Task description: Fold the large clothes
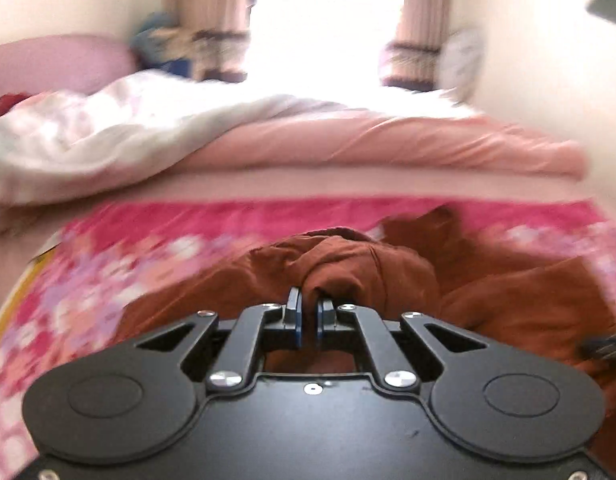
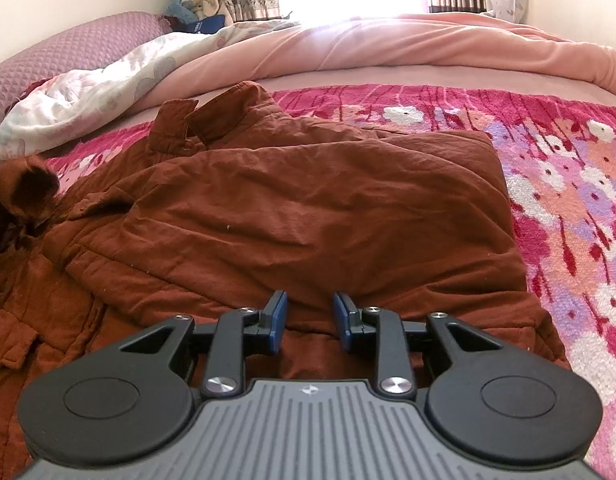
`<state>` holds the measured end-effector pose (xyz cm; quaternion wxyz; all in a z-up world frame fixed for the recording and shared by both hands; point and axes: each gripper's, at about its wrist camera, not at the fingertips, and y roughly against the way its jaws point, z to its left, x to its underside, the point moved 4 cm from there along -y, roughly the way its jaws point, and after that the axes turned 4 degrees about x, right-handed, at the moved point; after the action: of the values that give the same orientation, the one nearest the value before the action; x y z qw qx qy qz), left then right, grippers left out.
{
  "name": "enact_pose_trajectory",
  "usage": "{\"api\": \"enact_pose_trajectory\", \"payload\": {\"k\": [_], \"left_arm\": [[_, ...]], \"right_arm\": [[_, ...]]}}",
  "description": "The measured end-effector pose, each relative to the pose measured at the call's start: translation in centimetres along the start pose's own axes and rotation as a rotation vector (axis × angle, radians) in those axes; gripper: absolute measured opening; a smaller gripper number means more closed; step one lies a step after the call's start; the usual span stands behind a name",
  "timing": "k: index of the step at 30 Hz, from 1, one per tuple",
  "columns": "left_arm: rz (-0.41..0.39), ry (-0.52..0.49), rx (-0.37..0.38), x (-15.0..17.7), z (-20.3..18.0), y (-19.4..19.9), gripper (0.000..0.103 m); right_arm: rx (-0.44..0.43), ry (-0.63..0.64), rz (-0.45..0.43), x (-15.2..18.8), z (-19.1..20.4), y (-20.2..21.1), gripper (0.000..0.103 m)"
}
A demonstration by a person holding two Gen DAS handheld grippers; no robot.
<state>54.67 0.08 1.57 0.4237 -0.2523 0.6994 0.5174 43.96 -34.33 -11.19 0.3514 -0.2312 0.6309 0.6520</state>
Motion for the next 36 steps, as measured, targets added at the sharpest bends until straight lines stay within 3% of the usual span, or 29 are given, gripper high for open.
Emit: {"api": "enact_pose_trajectory", "payload": {"k": [2, 6, 11, 14, 17, 18, 19, 23, 26, 30, 34, 36], "left_arm": [[-0.022, -0.011, 0.116, -1.4, -3.2, 0.3, 0.005], [-0.012, -0.074, 0.227, -1.8, -9.5, -1.5, 0.005], [0.234, -0.043, 0.368, 3.6, -14.7, -8.6, 0.007], [0.329, -0.01, 0.326, 7.5, -15.4, -12.1, 0.008], [0.276, -0.031, 0.337, 7.9, -15.8, -11.0, 0.023], [0.279, -0.026, 0.36, 7.5, -16.0, -10.3, 0.037], [0.273, -0.019, 0.376, 7.0, -16.0, -9.6, 0.042], [0.186, -0.062, 0.403, 4.8, -15.4, -5.3, 0.05], [0.131, -0.096, 0.367, 3.9, -13.8, -2.2, 0.053], [0.104, -0.086, 0.216, 3.7, -8.8, -0.6, 0.058], [0.23, 0.046, 0.063, 6.1, -2.2, -3.5, 0.057], [0.309, 0.118, 0.024, 8.0, 0.5, -5.3, 0.057]], "right_arm": [[-0.003, -0.003, -0.003, 0.0, -0.1, 0.1, 0.034], [-0.008, -0.006, -0.009, 0.1, -0.2, 0.5, 0.034], [-0.019, -0.01, -0.031, -0.1, -0.5, 1.7, 0.034], [-0.022, -0.024, -0.043, -0.1, -1.0, 2.4, 0.034], [-0.033, -0.032, -0.054, -0.3, -1.2, 3.0, 0.034], [-0.043, -0.04, -0.06, -0.4, -1.3, 3.3, 0.034], [-0.064, -0.055, -0.066, -0.7, -1.3, 3.6, 0.035], [-0.187, -0.099, -0.087, -1.8, -0.3, 4.3, 0.044], [-0.221, -0.079, -0.095, -2.5, 1.2, 4.5, 0.045], [-0.248, -0.053, -0.092, -3.2, 2.7, 4.1, 0.045], [-0.267, -0.067, -0.052, -3.3, 3.4, 2.4, 0.045], [-0.266, -0.053, -0.028, -3.1, 3.7, 1.4, 0.022]]}}
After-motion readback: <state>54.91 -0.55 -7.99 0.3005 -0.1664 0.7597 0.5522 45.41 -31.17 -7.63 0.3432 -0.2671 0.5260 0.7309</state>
